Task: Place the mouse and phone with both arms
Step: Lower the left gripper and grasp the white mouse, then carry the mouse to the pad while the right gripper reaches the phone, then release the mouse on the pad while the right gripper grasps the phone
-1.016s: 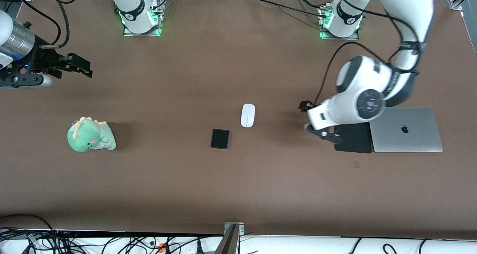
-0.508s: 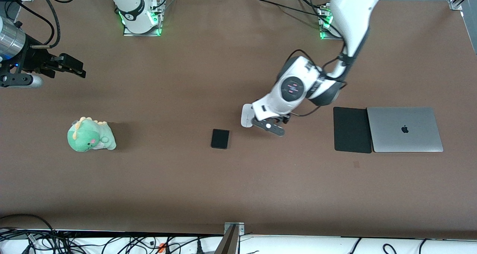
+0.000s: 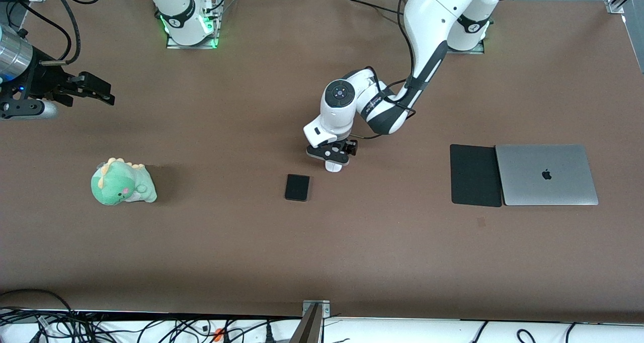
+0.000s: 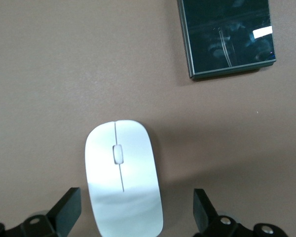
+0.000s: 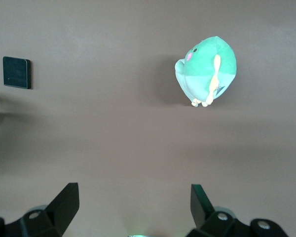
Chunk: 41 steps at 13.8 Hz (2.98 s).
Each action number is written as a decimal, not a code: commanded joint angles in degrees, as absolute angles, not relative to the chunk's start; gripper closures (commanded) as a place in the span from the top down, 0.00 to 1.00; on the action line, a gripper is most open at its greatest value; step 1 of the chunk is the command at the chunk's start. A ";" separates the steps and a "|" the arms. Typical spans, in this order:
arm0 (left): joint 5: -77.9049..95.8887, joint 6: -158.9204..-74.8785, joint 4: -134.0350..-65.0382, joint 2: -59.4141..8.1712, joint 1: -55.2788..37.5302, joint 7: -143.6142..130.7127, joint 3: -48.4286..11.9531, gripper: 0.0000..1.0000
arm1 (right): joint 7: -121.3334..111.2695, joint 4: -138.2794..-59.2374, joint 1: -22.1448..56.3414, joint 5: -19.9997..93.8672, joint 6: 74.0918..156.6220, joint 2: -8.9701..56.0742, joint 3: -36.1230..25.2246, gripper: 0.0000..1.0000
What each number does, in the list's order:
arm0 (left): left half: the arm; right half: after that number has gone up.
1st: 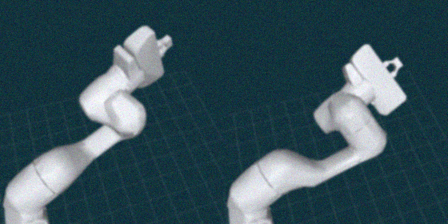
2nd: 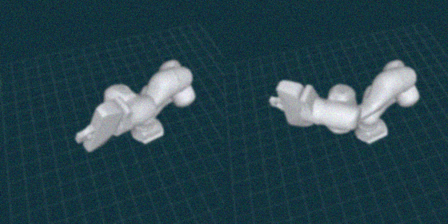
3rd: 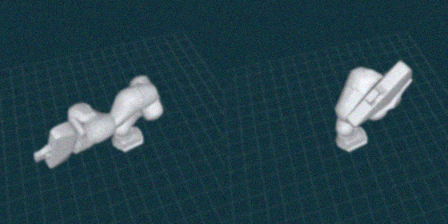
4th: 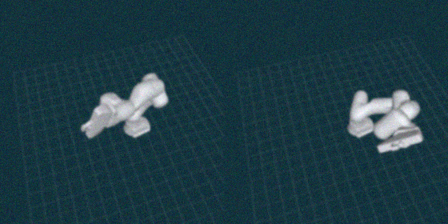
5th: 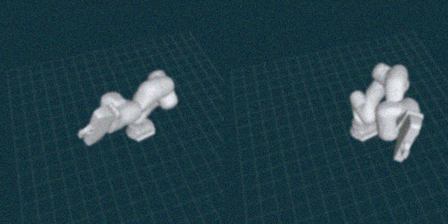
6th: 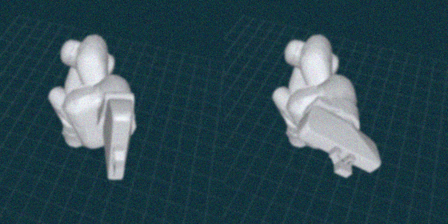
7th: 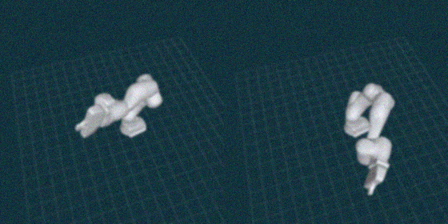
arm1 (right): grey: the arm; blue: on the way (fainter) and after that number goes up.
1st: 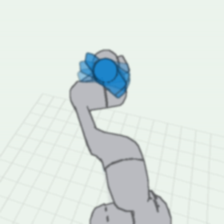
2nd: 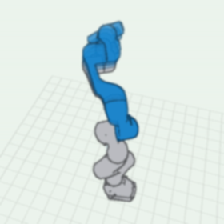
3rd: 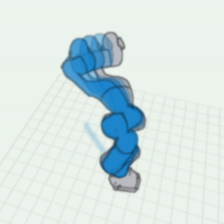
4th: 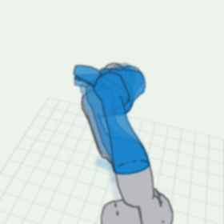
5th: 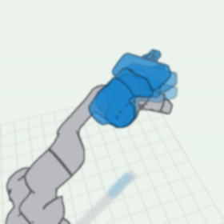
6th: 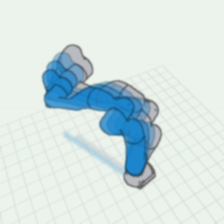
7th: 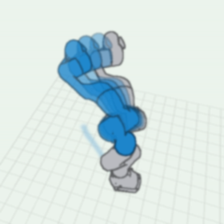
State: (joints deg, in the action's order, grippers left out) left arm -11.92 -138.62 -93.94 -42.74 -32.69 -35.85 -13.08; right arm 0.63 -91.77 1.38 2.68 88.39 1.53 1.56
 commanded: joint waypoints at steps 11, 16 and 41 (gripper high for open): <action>-16.53 -124.68 -92.20 -37.91 -29.29 -37.36 -12.74 0.13 | 0.44 -90.88 4.91 2.63 88.60 3.60 2.29 1.00; -12.30 -105.59 -91.49 -31.29 -15.24 -33.61 -13.18 0.17 | 5.51 -91.93 6.76 3.07 90.78 6.41 2.29 1.00; -12.04 -108.76 -96.63 -24.62 11.51 -4.48 -16.25 1.00 | 43.50 -73.67 34.72 -6.68 135.09 53.60 1.67 1.00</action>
State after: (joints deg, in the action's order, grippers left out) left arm -12.37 -116.31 -101.10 -27.98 11.27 -5.33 -14.91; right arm 43.61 -79.86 34.70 -5.35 136.08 48.96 1.62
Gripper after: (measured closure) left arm 0.000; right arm 0.000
